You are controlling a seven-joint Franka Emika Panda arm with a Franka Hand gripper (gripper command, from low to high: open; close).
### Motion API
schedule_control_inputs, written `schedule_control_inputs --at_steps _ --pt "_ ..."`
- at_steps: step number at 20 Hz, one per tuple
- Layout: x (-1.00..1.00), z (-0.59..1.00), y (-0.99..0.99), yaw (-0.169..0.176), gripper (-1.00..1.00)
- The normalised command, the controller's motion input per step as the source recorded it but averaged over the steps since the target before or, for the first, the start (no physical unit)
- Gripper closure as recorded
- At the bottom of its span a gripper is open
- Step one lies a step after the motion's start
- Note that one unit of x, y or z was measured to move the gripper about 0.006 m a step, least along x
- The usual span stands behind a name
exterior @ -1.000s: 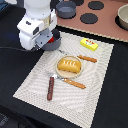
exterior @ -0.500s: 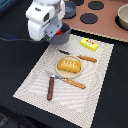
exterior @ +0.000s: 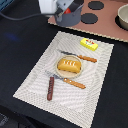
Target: Interact with the objects in diverse but meaningful ways.
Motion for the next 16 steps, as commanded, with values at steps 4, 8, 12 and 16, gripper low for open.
schedule_control_inputs --at_steps 4,8,12,16 --pt "0.74 0.39 0.61 0.024 1.0" --pt "0.73 0.3 0.65 0.017 1.0" --pt "0.73 0.25 0.65 0.017 1.0" --pt "0.75 0.27 0.66 0.016 1.0"
